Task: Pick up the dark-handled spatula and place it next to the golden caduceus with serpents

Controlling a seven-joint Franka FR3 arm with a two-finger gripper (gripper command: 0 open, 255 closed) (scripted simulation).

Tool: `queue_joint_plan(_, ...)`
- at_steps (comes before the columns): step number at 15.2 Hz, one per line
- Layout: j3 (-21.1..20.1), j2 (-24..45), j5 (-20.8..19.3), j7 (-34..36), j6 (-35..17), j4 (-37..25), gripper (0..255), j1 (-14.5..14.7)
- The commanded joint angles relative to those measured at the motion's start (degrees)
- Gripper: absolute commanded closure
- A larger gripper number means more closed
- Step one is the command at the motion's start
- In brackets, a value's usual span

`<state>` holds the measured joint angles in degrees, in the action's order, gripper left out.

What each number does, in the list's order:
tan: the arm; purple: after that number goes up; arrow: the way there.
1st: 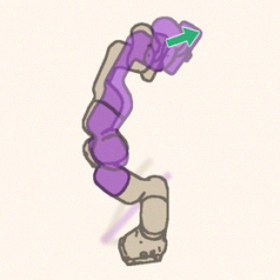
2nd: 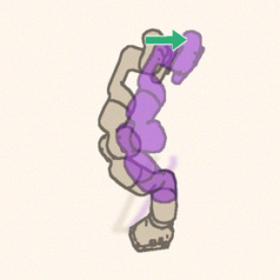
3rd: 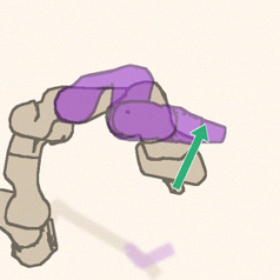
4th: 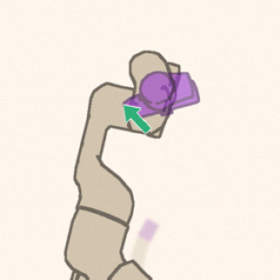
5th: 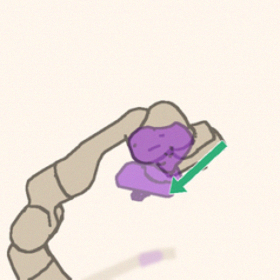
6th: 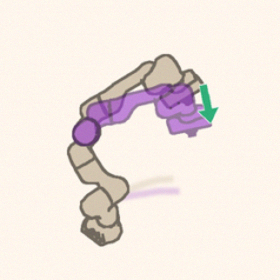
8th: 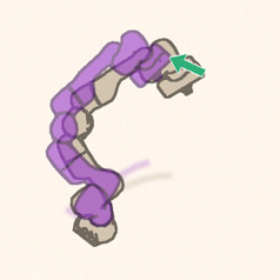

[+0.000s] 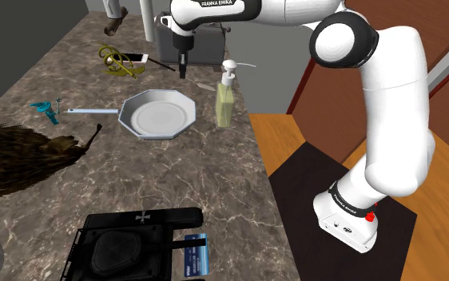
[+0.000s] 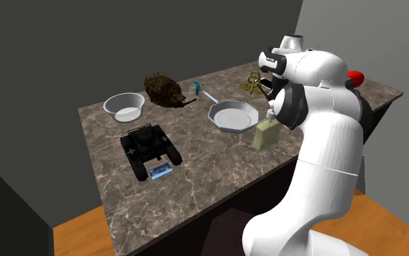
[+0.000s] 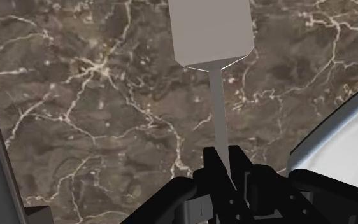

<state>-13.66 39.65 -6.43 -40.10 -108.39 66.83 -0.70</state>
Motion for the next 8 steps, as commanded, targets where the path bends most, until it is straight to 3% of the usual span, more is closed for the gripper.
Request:
queue_joint_plan(1, 0.0, 0.2, -0.1, 0.0, -1.4, 1.2, 255, -0.1)
queue_joint_plan(8, 0.3, 1.5, -0.4, 0.2, -6.1, 4.7, 255, -0.2)
